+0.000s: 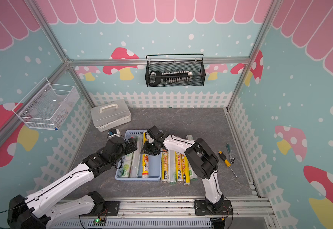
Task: Put the plastic wrap into the basket
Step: Place the plastic wrap in the basket.
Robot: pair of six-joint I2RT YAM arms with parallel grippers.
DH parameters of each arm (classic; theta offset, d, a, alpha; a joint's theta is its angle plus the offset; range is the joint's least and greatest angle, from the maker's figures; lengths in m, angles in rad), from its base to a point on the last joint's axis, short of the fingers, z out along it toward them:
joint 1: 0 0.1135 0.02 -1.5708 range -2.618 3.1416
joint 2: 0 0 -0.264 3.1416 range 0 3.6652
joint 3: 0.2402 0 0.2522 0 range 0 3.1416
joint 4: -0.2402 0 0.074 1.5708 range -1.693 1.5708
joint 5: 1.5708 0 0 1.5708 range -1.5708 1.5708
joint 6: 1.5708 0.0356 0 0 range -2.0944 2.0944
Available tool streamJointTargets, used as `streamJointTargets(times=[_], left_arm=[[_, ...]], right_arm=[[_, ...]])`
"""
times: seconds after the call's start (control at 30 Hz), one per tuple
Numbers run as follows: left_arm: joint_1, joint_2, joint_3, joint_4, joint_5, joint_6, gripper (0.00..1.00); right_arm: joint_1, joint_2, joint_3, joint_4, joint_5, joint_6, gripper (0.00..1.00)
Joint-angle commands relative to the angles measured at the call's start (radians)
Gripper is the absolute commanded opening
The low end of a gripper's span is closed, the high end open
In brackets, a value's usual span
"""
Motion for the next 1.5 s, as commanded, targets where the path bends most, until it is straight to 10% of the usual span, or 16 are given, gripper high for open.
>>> streamJointTargets(times=[0.0,0.67,0.97,1.47], left_arm=[[0.007,-0.014,0.012,-0.024,-0.004,-0.019,0.99],[0.008,0.005,0.016,-0.026,0.026,-0.057,0.99],[0.009,0.009,0.023,-0.026,0.041,-0.06,0.99],[-0.003,0.118,0.138,0.004,0.185,-0.025,0.99]], right_arm=[[0.011,0.019,0.038,-0.051,-0.016,-0.009,0.26],[0.013,0.066,0.06,-0.054,0.0,0.049,0.52],[0.014,0.038,0.033,-0.01,-0.023,0.038,0.49],[-0.013,-0.38,-0.13,-0.122,0.361,-0.178,0.5]])
